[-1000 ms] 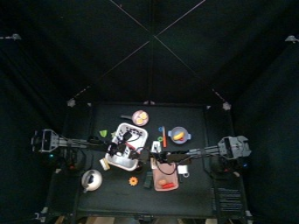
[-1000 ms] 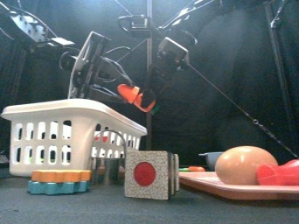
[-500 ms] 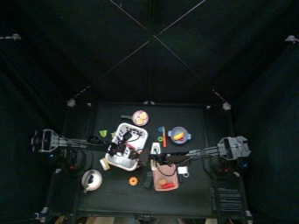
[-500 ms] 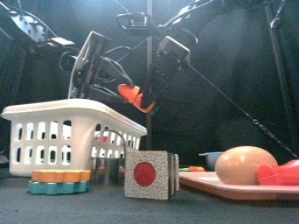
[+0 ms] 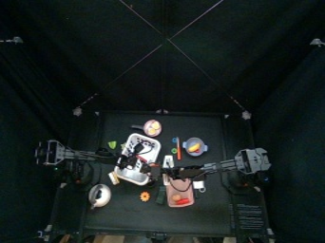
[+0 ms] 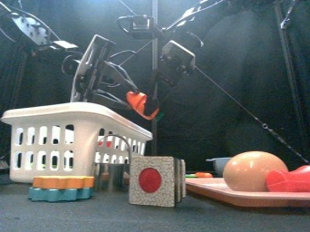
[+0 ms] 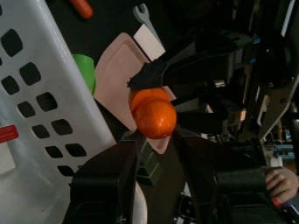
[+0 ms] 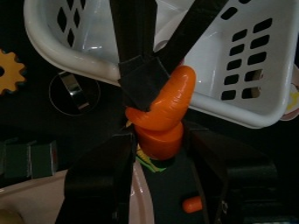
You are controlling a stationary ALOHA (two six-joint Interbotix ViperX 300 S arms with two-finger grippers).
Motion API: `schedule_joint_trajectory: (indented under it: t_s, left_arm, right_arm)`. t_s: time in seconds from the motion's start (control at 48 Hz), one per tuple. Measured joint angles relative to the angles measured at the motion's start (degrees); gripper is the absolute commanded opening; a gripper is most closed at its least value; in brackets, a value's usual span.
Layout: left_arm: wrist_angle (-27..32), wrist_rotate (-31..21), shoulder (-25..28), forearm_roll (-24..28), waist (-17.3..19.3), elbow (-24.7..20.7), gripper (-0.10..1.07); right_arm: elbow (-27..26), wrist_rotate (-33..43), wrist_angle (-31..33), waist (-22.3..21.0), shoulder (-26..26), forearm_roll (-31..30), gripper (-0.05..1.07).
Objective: Put together carrot and place on plate
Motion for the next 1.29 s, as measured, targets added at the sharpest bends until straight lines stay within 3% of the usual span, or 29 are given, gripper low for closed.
schedule_joint_trajectory:
  t_s: [1.292]
  left_arm:
    - [0.00,0.00,-0.35,0.00,-0.09,0.44,0.73]
  right_arm:
    - [-0.35,0.00,2.29,0.70,0.35,0.00,0.55]
